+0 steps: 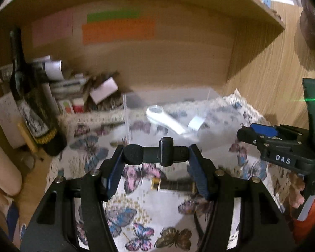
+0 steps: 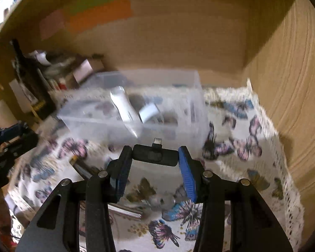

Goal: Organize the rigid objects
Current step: 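Carry the black pieces in both tools over the clear box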

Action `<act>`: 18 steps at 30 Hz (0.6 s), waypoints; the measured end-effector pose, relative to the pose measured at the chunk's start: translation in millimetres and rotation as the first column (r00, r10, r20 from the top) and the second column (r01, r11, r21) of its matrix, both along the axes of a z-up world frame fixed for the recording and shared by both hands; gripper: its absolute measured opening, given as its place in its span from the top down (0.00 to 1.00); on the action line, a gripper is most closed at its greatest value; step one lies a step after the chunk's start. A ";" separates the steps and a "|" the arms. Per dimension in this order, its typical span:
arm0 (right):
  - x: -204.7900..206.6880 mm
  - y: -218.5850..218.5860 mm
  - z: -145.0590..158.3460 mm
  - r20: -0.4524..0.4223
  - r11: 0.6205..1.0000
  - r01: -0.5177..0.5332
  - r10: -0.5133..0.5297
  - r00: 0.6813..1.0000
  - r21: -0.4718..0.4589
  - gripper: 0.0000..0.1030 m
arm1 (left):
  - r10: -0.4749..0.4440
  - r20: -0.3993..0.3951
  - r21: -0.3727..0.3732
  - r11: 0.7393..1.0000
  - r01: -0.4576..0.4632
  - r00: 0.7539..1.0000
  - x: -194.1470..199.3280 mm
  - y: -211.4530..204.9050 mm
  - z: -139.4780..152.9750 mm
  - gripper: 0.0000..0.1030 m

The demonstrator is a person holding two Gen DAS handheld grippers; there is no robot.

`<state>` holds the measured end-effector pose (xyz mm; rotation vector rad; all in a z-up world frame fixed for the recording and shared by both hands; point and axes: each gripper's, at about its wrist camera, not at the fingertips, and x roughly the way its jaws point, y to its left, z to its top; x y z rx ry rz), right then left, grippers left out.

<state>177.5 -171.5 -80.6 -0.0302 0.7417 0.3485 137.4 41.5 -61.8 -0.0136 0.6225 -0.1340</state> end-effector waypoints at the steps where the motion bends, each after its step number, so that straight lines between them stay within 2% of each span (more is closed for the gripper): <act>1: -0.7 -0.3 6.1 0.018 1.000 -0.005 0.005 1.000 0.010 0.59 | 0.001 0.009 0.004 1.000 -0.001 1.000 1.8 -0.7 3.8 0.42; 5: 3.3 3.2 20.1 0.067 0.999 -0.024 0.021 0.997 0.036 0.59 | 0.001 0.041 0.023 1.000 -0.002 0.999 13.8 -4.7 17.4 0.42; 10: 13.3 4.9 30.9 0.109 0.998 -0.035 0.030 0.994 0.045 0.59 | 0.005 0.041 0.019 1.000 -0.006 0.999 34.5 -7.6 23.2 0.42; 14: 25.9 7.2 29.3 0.113 0.999 -0.039 0.035 0.993 0.034 0.59 | 0.026 0.017 0.019 0.999 -0.026 1.000 60.0 -9.1 20.9 0.42; 18: 45.1 8.8 16.9 0.073 0.999 -0.033 0.030 0.997 0.029 0.59 | 0.026 -0.046 0.015 1.000 -0.026 0.999 87.3 -10.8 7.0 0.42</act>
